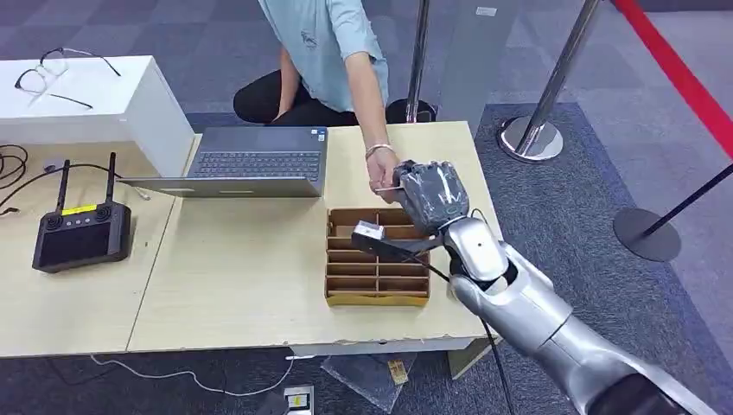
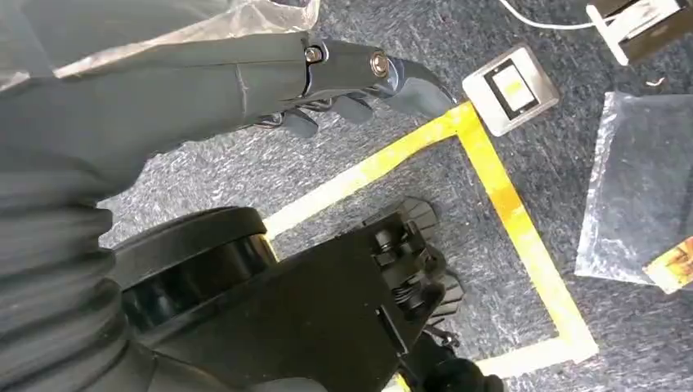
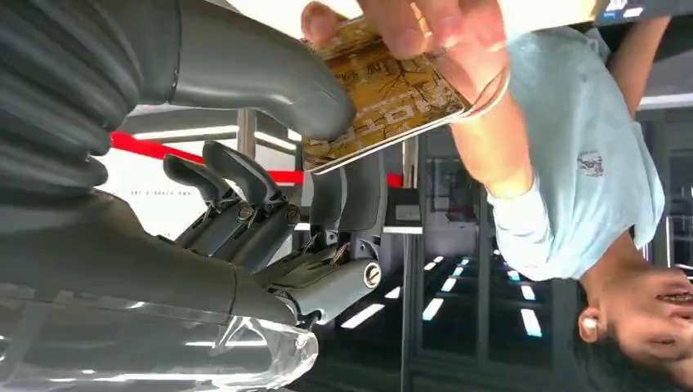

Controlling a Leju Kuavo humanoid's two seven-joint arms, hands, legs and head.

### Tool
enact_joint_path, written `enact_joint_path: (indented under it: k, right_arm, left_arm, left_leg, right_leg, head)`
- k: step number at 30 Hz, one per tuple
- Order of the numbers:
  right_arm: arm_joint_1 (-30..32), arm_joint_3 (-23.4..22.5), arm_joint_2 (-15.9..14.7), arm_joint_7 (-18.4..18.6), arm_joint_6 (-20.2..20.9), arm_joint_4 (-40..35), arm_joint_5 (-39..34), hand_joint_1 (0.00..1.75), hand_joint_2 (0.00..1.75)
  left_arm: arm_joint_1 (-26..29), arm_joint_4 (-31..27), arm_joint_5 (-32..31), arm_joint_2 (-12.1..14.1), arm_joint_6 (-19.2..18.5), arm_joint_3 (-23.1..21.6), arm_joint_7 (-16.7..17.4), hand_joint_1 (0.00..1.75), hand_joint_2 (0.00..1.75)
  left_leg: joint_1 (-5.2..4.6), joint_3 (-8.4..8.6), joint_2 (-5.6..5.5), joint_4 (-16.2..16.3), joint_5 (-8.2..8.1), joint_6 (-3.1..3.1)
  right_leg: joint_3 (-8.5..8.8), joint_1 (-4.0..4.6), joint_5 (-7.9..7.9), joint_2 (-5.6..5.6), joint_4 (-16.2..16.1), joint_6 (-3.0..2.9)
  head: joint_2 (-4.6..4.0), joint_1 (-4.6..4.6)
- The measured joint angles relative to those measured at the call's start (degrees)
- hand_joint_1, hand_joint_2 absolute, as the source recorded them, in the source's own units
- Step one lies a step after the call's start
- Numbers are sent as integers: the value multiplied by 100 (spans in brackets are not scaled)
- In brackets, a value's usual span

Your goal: Pass the card to the sensor for recognition and then transmit it.

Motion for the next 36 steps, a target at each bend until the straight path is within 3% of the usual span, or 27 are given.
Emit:
enact_joint_path:
  k: [2,3,4,5,6,7,9,10,12,19,36]
  right_arm:
    - [9,18,0,24,20,37,17,175,175]
    - [14,22,0,29,28,57,20,166,175]
    - [21,24,0,29,33,74,28,147,175]
    - [27,26,0,31,33,81,33,89,175]
    - [33,29,0,33,35,81,33,73,175]
    - [38,31,0,35,35,83,35,40,175]
    - [48,37,2,35,41,105,35,40,175]
    - [53,42,2,35,42,114,35,31,175]
    - [60,50,2,35,42,120,35,37,175]
    - [85,66,2,55,42,138,44,5,175]
    - [130,4,-22,177,15,120,59,0,175]
  left_arm:
    - [9,0,2,0,9,0,0,0,175]
    - [10,0,2,0,13,0,0,0,175]
    - [11,0,2,0,15,0,0,0,175]
    - [11,0,2,0,15,0,0,0,175]
    - [11,0,2,0,22,0,0,0,175]
    - [11,0,2,0,24,2,0,0,175]
    - [11,0,2,0,24,2,0,0,175]
    - [11,0,2,0,24,2,-2,0,175]
    - [12,0,2,0,26,2,0,0,175]
    - [16,0,-7,0,18,2,0,0,175]
    - [25,0,-46,2,-17,0,74,0,175]
  left_leg:
    - [0,-1,0,0,0,0]
    - [0,-1,0,0,0,0]
    - [0,-1,0,0,0,0]
    - [0,-1,0,0,0,0]
    - [0,-1,0,0,0,0]
    - [0,-1,0,0,0,0]
    - [0,-1,0,0,0,0]
    - [0,-1,0,0,0,0]
    - [0,-1,1,0,0,0]
    - [0,-1,1,0,0,0]
    - [0,-1,1,0,0,0]
  right_leg:
    - [0,0,0,0,0,0]
    - [0,0,0,0,0,0]
    - [0,0,0,0,0,0]
    - [-1,0,0,0,0,0]
    - [-1,0,0,0,0,0]
    - [-1,0,0,0,0,0]
    - [-2,0,0,0,0,0]
    - [-2,0,0,0,0,0]
    - [-2,0,0,0,0,0]
    - [-1,0,0,0,0,0]
    - [-2,0,0,0,0,0]
  head:
    - [0,0]
    - [0,0]
    - [0,0]
    - [0,0]
    - [0,0]
    - [0,0]
    - [0,0]
    - [0,0]
    - [0,0]
    - [0,0]
    - [0,0]
